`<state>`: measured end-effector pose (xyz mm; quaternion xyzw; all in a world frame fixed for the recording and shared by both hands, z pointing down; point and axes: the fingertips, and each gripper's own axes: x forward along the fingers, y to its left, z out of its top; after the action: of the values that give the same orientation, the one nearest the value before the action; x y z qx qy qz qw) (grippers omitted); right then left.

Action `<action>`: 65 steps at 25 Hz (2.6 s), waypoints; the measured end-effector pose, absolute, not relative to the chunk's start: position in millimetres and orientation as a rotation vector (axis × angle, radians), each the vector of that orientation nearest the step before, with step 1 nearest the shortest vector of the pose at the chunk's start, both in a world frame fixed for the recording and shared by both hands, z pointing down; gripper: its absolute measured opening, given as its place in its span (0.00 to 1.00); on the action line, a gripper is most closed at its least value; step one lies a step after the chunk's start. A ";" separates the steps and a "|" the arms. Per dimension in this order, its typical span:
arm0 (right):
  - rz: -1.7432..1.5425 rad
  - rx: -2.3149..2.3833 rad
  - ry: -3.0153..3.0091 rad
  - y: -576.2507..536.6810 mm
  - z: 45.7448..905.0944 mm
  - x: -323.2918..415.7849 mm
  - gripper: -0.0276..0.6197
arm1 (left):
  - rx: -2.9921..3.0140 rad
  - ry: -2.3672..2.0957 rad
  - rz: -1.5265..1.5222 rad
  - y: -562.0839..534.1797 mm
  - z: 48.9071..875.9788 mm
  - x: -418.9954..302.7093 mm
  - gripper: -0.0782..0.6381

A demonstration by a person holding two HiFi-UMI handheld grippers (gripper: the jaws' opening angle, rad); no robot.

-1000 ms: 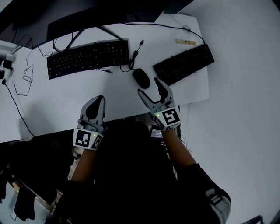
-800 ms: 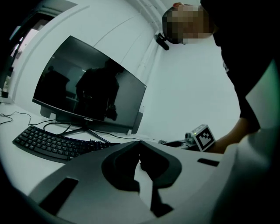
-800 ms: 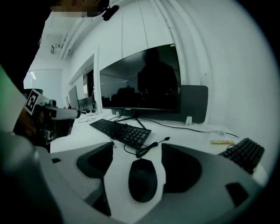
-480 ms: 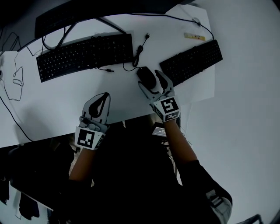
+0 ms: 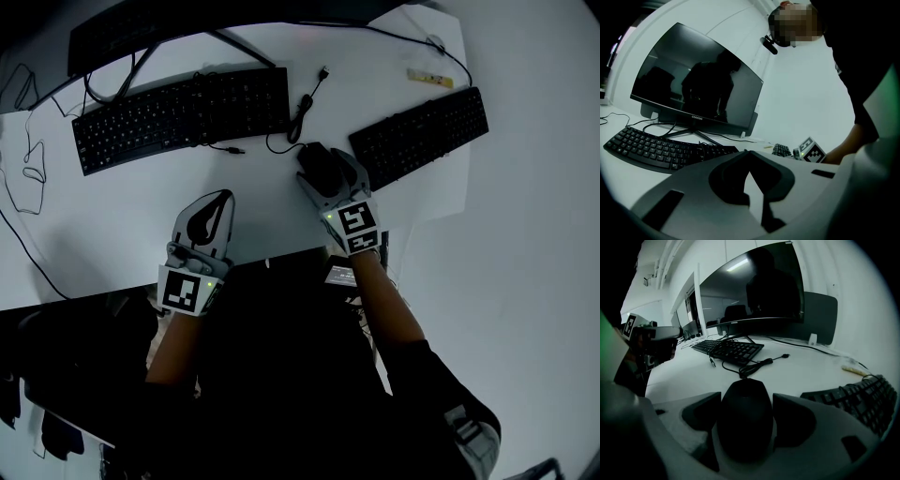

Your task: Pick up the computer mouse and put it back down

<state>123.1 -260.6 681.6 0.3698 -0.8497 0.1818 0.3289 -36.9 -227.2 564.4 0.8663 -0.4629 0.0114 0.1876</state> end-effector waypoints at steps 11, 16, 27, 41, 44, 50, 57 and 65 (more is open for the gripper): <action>0.461 0.948 -2.190 -261.5 683.5 123.7 0.52 | 2.436 -1.289 -0.010 -229.1 561.4 -31.1 0.10; 0.466 0.958 -2.199 -261.7 678.8 123.6 0.52 | 2.428 -1.293 0.001 -225.3 560.6 -34.9 0.10; 0.372 1.035 -2.331 -268.8 603.2 116.6 0.52 | 2.440 -1.351 -0.047 -222.8 532.3 -56.8 0.10; 0.212 1.263 -2.554 -280.9 447.3 142.9 0.52 | 2.561 -1.428 -0.178 -230.4 443.0 -74.7 0.10; 0.193 1.319 -2.590 -274.9 423.4 153.0 0.52 | 2.587 -1.445 -0.196 -229.3 425.0 -77.6 0.10; 0.127 1.387 -2.670 -261.5 369.7 165.3 0.52 | 2.617 -1.520 -0.230 -229.6 384.9 -95.5 0.10; 0.081 1.442 -2.745 -245.5 326.4 169.6 0.52 | 2.657 -1.593 -0.217 -223.4 341.1 -98.4 0.10; 0.117 1.448 -2.768 -246.2 327.8 167.5 0.52 | 2.666 -1.648 -0.168 -224.3 327.2 -99.8 0.10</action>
<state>167.5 -246.2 327.8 0.4633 -0.8854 0.0373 0.0078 -99.8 -224.3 327.2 0.8493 -0.5251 -0.0535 0.0012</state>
